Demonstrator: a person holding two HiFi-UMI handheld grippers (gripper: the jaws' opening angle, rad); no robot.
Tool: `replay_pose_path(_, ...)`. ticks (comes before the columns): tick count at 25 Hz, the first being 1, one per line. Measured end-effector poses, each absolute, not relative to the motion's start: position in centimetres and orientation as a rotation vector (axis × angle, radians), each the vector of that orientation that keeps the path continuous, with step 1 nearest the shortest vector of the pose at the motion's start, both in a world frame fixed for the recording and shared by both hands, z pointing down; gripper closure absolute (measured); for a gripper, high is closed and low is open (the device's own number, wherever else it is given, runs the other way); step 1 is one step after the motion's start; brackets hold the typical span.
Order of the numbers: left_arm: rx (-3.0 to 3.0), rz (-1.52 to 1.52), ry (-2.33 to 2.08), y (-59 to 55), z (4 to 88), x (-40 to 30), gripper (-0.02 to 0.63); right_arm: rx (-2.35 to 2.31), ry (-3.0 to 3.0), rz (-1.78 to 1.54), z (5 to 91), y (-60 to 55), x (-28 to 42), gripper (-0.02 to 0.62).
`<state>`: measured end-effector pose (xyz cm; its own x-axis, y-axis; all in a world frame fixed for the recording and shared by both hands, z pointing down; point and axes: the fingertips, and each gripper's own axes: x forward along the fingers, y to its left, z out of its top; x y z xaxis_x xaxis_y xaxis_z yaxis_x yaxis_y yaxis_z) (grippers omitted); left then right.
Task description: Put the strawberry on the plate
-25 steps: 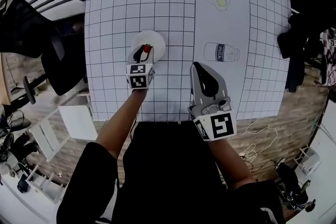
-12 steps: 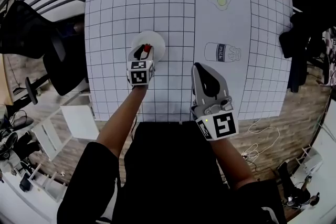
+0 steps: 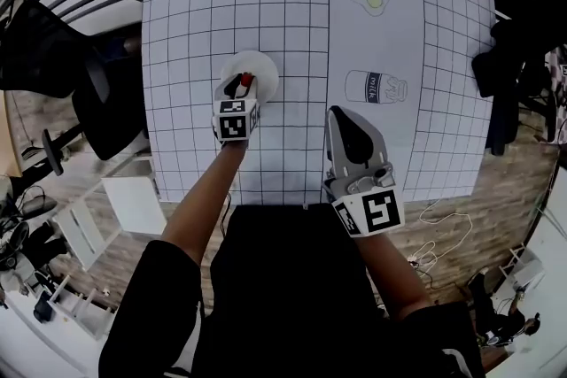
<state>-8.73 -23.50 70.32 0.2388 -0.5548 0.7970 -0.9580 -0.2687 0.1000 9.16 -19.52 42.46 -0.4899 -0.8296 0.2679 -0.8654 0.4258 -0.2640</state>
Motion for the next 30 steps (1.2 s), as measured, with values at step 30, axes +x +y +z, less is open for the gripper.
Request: replay_pose_path(30, 2.001, 0.720, -1.413, -21.9, 64.0, -9.2, 0.440, 1.525, -2.546, 0.523, 41.2, -17.7, 8.2, 0.598)
